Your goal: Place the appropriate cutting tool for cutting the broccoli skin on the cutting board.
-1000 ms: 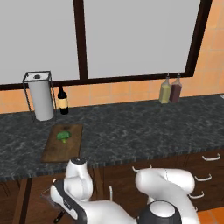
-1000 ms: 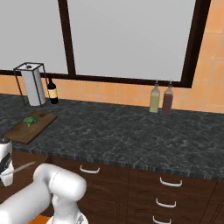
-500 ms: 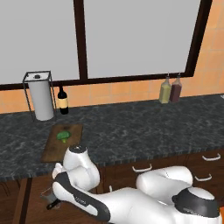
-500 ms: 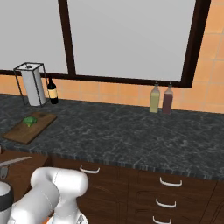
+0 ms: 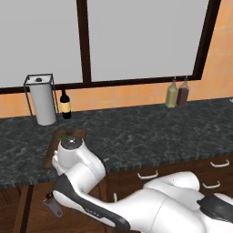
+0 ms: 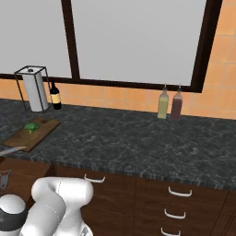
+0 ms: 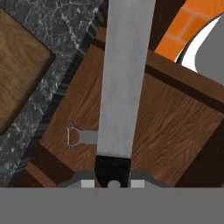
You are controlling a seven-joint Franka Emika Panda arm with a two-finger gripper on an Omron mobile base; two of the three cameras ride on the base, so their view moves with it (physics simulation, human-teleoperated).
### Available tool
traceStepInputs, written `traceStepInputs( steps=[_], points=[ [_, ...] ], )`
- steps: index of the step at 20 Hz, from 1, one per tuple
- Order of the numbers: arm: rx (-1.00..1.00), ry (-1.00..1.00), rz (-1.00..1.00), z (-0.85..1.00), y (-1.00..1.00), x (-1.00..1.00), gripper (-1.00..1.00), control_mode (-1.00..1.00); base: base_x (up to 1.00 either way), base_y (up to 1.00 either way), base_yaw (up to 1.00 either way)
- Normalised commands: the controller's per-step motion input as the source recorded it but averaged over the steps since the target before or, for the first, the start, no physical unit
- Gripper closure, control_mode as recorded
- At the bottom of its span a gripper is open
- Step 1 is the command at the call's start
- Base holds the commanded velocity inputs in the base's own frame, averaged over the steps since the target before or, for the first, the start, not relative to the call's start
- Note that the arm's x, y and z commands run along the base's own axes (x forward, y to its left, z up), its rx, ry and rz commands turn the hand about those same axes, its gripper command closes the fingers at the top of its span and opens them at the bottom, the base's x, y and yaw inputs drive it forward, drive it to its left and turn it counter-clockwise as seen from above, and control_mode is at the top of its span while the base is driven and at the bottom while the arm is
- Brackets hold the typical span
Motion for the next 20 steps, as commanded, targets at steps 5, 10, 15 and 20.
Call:
traceStepInputs(
  steps=[5, 10, 15, 20],
  points=[
    [-0.01, -0.09, 0.06, 0.60, 0.00, 0.67, 1.00, -1.00, 0.00, 0.00, 0.00],
    [0.00, 0.00, 0.16, 0.15, 0.04, 0.90, 1.00, -1.00, 0.00, 0.00, 0.00],
    [0.00, 0.00, 0.17, 0.00, 0.09, 0.94, 1.00, -1.00, 0.00, 0.00, 0.00],
    [-0.01, 0.05, 0.04, -0.21, 0.13, 0.46, 1.00, -1.00, 0.00, 0.00, 0.00]
  ],
)
